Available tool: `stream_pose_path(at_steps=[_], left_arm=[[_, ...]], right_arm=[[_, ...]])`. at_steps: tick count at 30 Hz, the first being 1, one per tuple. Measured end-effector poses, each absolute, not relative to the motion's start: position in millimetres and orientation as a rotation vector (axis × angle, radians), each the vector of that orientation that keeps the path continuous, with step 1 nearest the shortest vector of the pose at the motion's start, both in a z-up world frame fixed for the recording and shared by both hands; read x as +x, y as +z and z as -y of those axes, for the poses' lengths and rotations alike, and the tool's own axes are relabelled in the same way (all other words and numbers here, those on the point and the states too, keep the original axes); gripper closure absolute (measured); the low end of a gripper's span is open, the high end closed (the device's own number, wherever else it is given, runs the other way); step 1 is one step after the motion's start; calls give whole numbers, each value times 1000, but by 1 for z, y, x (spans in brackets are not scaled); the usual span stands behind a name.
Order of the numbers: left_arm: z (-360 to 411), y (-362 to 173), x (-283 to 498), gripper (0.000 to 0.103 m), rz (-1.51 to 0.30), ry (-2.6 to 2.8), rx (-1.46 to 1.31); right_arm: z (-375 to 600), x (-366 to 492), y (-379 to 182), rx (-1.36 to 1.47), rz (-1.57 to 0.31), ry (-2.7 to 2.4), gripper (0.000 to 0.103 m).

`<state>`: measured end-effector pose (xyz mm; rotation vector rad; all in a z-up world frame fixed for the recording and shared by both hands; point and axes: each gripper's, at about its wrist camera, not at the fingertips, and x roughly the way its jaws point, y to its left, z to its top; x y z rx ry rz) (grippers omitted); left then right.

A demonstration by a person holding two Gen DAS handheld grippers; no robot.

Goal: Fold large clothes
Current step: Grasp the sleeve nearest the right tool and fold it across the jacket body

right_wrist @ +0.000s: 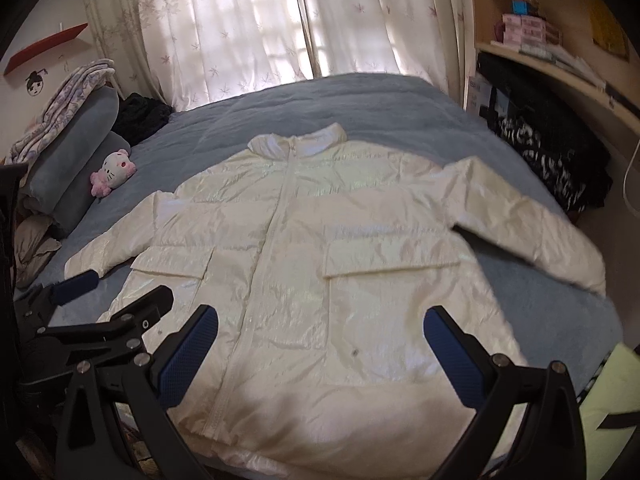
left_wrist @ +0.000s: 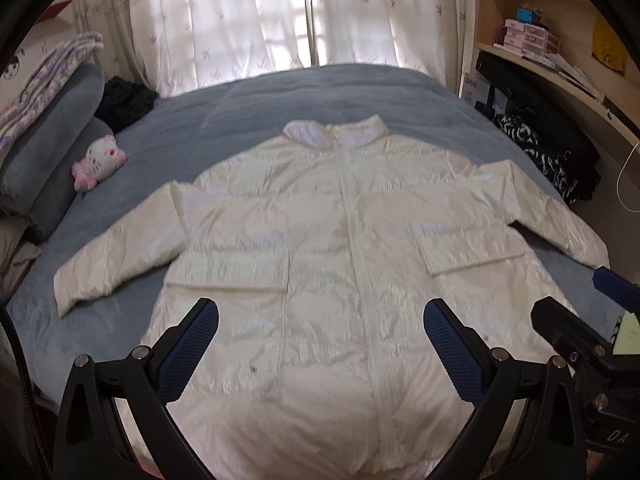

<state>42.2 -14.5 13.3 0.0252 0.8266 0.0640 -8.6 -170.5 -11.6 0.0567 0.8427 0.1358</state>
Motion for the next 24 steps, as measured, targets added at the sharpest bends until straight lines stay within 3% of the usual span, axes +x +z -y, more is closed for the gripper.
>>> stream_pose_path(at_steps=[14, 24], left_arm=[[51, 104, 98, 1, -640, -78, 9], [76, 72, 182, 1, -735, -32, -46]], right_arm=[[228, 35, 98, 53, -622, -94, 0], [317, 69, 107, 38, -473, -261, 0]])
